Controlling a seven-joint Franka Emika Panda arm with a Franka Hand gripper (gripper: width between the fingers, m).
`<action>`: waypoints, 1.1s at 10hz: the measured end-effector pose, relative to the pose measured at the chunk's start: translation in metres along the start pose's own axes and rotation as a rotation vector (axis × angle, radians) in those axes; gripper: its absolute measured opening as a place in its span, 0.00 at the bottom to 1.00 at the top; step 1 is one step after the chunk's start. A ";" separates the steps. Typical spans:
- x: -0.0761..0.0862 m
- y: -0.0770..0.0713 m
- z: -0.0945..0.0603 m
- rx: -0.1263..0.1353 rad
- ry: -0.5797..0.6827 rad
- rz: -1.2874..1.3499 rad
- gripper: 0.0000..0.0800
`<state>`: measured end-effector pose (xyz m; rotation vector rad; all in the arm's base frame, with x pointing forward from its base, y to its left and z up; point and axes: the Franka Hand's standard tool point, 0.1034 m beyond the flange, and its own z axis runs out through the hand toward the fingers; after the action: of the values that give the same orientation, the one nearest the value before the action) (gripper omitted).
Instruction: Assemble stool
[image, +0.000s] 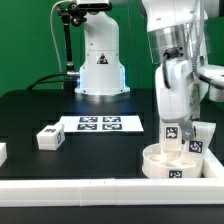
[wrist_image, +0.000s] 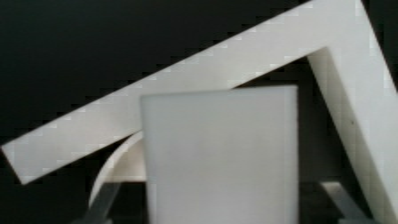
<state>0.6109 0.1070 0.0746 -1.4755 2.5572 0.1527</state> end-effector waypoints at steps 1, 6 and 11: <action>0.000 0.000 0.000 0.000 -0.006 0.053 0.43; -0.002 0.000 0.000 0.002 -0.027 0.067 0.52; 0.000 -0.005 -0.018 0.010 -0.038 -0.124 0.81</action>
Offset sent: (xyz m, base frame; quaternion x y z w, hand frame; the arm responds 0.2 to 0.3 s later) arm -0.0009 -0.0047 0.0006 -0.0005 0.0070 0.1751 0.9845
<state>0.6131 0.1014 0.0921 -1.6064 2.4251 0.1486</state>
